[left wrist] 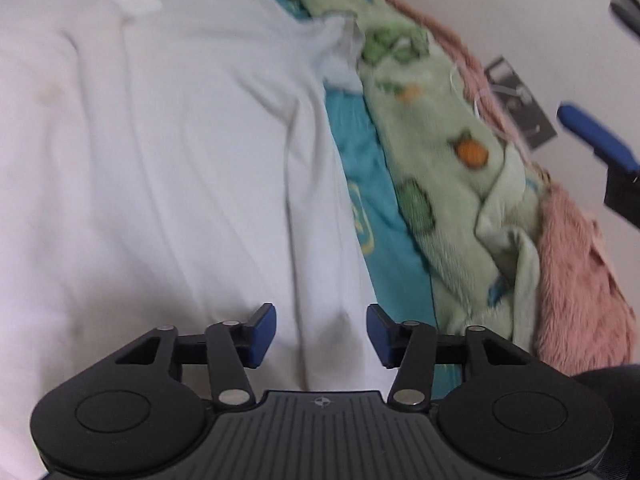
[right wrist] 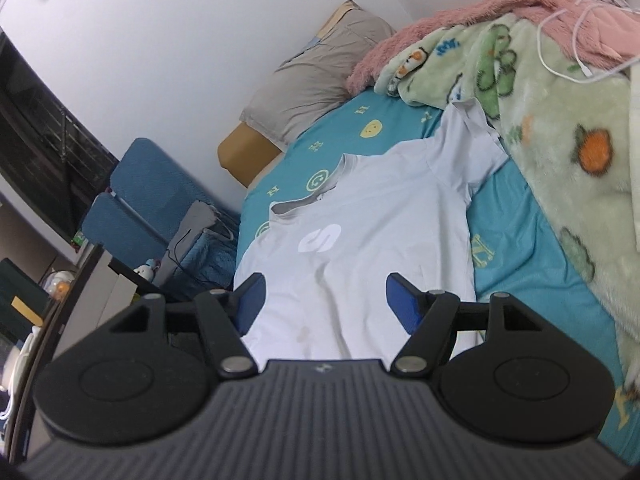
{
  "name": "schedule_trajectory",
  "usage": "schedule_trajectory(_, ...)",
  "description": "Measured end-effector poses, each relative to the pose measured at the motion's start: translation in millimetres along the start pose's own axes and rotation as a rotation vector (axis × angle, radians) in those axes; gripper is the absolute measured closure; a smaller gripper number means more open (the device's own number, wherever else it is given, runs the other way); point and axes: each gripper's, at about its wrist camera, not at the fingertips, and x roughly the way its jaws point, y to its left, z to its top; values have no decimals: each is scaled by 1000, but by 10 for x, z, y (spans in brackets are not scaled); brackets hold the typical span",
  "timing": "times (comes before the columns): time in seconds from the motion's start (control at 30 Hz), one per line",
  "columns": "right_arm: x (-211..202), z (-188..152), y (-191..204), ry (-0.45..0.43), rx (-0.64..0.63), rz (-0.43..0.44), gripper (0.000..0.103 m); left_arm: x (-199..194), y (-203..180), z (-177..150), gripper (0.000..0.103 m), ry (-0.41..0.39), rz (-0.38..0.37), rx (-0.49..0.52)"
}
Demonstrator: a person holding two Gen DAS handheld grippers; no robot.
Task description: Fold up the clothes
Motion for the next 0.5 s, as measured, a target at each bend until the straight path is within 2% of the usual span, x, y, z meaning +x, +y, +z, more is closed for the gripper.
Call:
schedule_trajectory(0.1,-36,-46,-20,-11,7,3,33,197,-136,-66,55,103,-61,33)
schedule_trajectory(0.17,-44,-48,-34,-14,11,16,33,292,-249,-92,55,152,-47,61)
schedule_trajectory(0.2,-44,-40,-44,-16,12,22,33,332,-310,-97,59,162,-33,78)
schedule_trajectory(0.23,-42,-37,-57,-20,10,25,33,371,-370,-100,64,171,-20,96)
schedule_trajectory(0.3,-34,-28,-105,-26,11,17,33,435,-493,-67,96,179,-17,114)
schedule_trajectory(0.4,-23,-17,-214,-34,25,5,33,531,-672,-16,96,185,-49,145)
schedule_trajectory(0.5,11,6,-345,-41,54,-2,33,707,-811,-14,96,211,-21,192)
